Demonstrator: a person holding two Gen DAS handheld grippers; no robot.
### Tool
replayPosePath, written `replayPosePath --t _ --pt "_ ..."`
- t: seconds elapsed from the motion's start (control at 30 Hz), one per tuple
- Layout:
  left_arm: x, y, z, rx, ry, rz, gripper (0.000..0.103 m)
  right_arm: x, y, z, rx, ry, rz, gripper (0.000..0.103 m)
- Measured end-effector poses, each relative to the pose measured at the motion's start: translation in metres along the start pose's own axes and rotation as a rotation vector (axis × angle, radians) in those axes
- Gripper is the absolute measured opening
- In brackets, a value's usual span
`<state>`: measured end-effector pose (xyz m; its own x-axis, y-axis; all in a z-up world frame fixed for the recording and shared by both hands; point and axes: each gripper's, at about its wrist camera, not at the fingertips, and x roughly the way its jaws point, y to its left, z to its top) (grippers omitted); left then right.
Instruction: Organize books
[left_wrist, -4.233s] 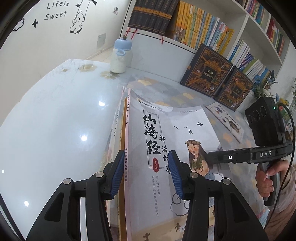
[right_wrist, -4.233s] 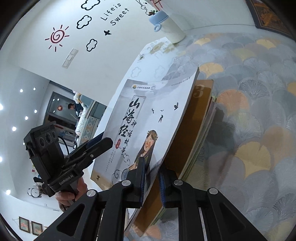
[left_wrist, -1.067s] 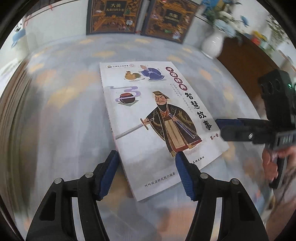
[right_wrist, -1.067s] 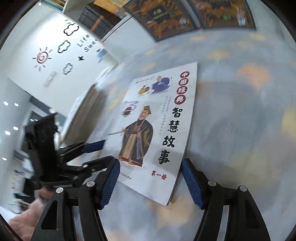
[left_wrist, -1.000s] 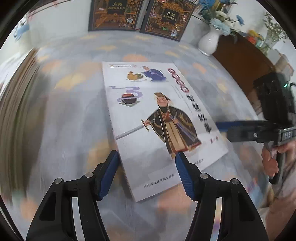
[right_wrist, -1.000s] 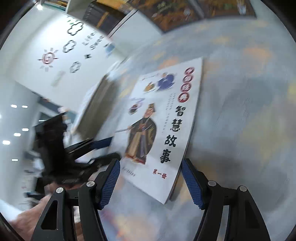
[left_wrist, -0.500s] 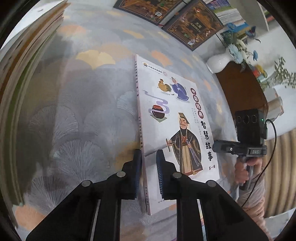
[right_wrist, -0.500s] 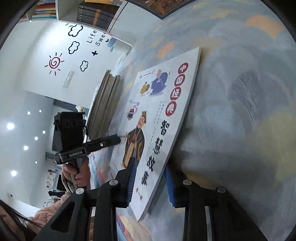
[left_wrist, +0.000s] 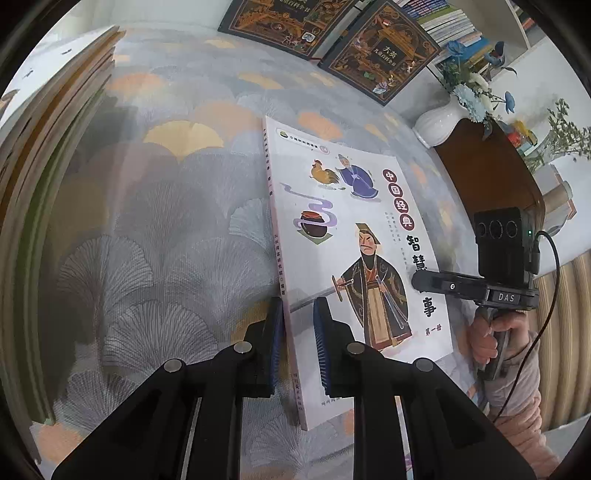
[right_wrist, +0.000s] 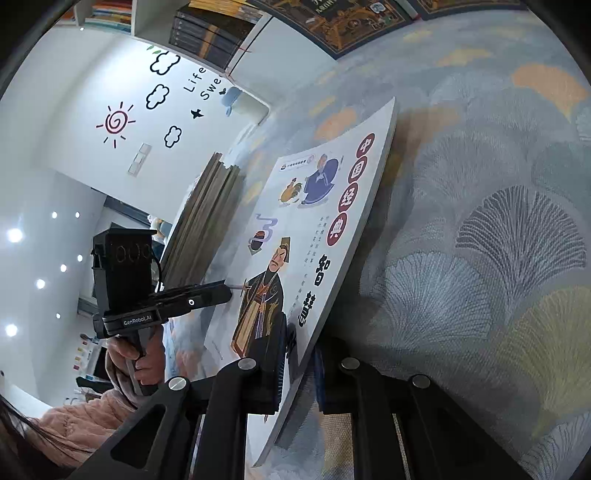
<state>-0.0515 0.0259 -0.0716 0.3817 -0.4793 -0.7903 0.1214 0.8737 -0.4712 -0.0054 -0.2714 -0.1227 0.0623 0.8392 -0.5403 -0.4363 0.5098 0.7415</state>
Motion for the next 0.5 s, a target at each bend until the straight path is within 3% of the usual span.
replayPosePath --t 0.3,0.5 --pt "0.001 -0.004 0.002 -0.001 0.004 0.03 0.018 0.002 0.006 0.004 0.03 -0.015 -0.043 0.012" --pt "0.001 -0.009 0.002 -0.012 0.017 0.048 0.017 0.001 0.025 0.001 -0.004 -0.018 -0.136 0.016"
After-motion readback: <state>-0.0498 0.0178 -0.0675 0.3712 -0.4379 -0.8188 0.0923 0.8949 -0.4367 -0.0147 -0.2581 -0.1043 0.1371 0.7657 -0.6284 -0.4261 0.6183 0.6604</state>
